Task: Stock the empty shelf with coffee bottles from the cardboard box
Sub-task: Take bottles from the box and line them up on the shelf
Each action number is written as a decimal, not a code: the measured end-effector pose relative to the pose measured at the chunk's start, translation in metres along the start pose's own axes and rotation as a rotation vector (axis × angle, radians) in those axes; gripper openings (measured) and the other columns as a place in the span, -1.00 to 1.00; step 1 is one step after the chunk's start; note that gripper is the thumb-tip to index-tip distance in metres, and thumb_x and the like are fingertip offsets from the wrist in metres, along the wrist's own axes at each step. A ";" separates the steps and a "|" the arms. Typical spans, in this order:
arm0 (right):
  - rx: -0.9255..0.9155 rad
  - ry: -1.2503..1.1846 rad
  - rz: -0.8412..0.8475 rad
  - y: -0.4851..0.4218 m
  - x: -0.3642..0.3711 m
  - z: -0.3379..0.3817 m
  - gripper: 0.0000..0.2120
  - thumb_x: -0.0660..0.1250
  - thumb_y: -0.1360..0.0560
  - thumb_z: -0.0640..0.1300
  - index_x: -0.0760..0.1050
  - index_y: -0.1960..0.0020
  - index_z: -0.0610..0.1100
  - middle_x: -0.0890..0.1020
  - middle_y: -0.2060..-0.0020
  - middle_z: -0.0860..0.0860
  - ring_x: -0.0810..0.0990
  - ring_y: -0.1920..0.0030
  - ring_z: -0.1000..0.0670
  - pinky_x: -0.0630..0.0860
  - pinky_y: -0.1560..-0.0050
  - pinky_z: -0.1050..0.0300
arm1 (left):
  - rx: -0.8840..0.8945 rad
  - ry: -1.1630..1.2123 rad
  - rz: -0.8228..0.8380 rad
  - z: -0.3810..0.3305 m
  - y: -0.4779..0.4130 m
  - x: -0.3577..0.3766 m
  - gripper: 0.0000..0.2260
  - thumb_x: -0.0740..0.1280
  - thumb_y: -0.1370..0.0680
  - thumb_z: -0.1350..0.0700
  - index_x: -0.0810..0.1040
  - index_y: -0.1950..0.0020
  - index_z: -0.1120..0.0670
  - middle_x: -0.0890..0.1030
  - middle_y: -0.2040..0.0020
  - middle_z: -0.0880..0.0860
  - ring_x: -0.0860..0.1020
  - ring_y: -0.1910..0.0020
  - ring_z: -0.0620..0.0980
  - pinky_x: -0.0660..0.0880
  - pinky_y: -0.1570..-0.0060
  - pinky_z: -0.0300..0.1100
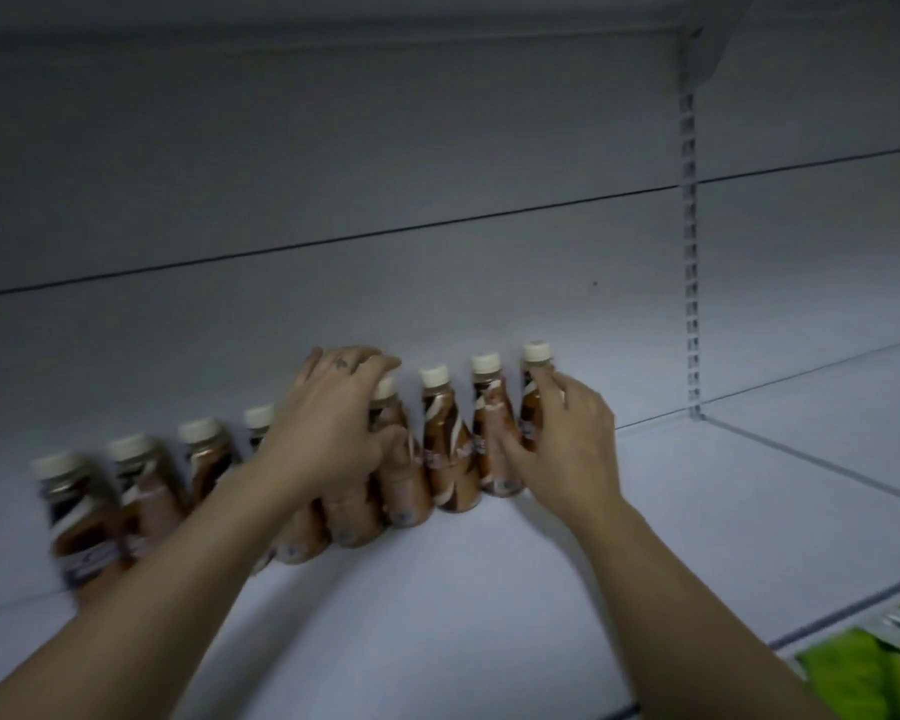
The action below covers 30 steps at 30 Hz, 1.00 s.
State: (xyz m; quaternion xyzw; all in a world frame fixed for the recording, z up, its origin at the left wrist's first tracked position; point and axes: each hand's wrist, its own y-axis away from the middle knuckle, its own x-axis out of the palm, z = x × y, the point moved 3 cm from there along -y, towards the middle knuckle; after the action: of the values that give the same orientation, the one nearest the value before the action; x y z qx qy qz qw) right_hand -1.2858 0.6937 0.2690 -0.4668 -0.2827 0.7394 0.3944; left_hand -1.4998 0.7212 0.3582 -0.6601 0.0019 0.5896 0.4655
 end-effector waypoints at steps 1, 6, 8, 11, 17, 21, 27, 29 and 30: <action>-0.050 0.001 0.000 0.000 0.001 0.006 -0.44 0.37 -0.42 0.11 0.44 -0.33 -0.15 0.54 -0.24 -0.13 0.48 -0.23 -0.19 0.36 -0.30 -0.14 | -0.019 -0.003 0.002 0.010 0.004 -0.008 -0.41 0.42 -0.41 -0.04 0.34 -0.40 -0.01 0.39 -0.38 0.05 0.25 -0.33 0.04 0.14 -0.33 -0.06; -0.326 0.071 0.029 0.010 0.010 0.050 -0.36 0.47 -0.33 0.06 0.45 -0.33 -0.17 0.54 -0.23 -0.19 0.44 -0.22 -0.21 0.36 -0.30 -0.15 | -0.126 -0.086 0.046 0.077 0.042 -0.044 -0.43 0.41 -0.40 -0.06 0.37 -0.38 -0.01 0.41 -0.36 0.08 0.29 -0.34 0.12 0.19 -0.31 -0.04; -0.416 0.071 0.030 0.016 0.013 0.072 -0.35 0.48 -0.33 0.06 0.42 -0.34 -0.17 0.52 -0.23 -0.20 0.42 -0.22 -0.22 0.35 -0.29 -0.17 | -0.188 -0.102 0.039 0.111 0.058 -0.062 -0.46 0.40 -0.41 -0.08 0.39 -0.36 -0.01 0.43 -0.35 0.09 0.32 -0.34 0.14 0.22 -0.31 -0.01; -0.493 0.108 0.118 0.023 0.022 0.106 -0.33 0.49 -0.31 0.04 0.42 -0.35 -0.17 0.49 -0.26 -0.22 0.44 -0.23 -0.27 0.37 -0.24 -0.20 | -0.264 -0.106 0.116 0.153 0.076 -0.077 -0.45 0.40 -0.41 -0.12 0.38 -0.36 -0.06 0.47 -0.31 0.06 0.38 -0.28 0.11 0.32 -0.26 0.06; -0.484 0.052 0.223 0.023 0.039 0.197 -0.40 0.36 -0.38 0.13 0.42 -0.35 -0.09 0.50 -0.27 -0.11 0.43 -0.28 -0.16 0.33 -0.33 -0.16 | -0.349 0.058 0.322 0.206 0.085 -0.064 -0.39 0.47 -0.39 -0.02 0.30 -0.38 -0.13 0.51 -0.23 -0.02 0.49 -0.13 0.03 0.48 -0.09 0.01; -0.477 -0.002 0.212 0.012 0.064 0.263 -0.53 0.27 -0.47 0.13 0.40 -0.34 0.02 0.52 -0.24 0.02 0.41 -0.27 -0.01 0.24 -0.29 0.09 | -0.309 0.204 0.374 0.221 0.079 -0.053 -0.56 0.46 -0.42 0.08 0.43 -0.26 -0.10 0.58 -0.11 -0.05 0.54 0.00 -0.01 0.49 0.04 -0.08; -0.332 -0.025 0.062 0.001 0.089 0.296 -0.60 0.32 -0.47 0.08 0.51 -0.25 -0.07 0.62 -0.06 -0.06 0.54 -0.07 -0.08 0.45 0.00 0.04 | -0.212 0.270 0.342 0.232 0.076 -0.047 -0.71 0.42 -0.46 0.02 0.54 -0.18 -0.09 0.62 -0.06 -0.07 0.57 0.03 -0.06 0.52 0.03 -0.11; -0.316 0.007 0.061 0.009 0.094 0.290 -0.61 0.31 -0.48 0.11 0.53 -0.22 -0.06 0.62 -0.03 -0.05 0.57 -0.01 -0.07 0.43 0.16 0.11 | -0.197 0.305 0.331 0.235 0.074 -0.047 -0.74 0.42 -0.46 0.01 0.56 -0.14 -0.10 0.62 -0.02 -0.09 0.57 0.06 -0.11 0.49 0.13 -0.22; -0.319 0.032 0.069 0.013 0.095 0.287 -0.61 0.30 -0.48 0.14 0.53 -0.22 -0.04 0.61 -0.03 -0.04 0.58 0.03 -0.06 0.40 0.21 0.14 | -0.196 0.309 0.323 0.236 0.074 -0.047 -0.77 0.43 -0.45 -0.01 0.57 -0.10 -0.10 0.62 0.01 -0.11 0.57 0.08 -0.13 0.49 0.17 -0.24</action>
State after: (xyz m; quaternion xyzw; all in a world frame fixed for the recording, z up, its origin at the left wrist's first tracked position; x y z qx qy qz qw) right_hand -1.5758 0.7531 0.3299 -0.5446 -0.3740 0.6907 0.2939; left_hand -1.7380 0.7993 0.3805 -0.7755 0.1215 0.5458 0.2930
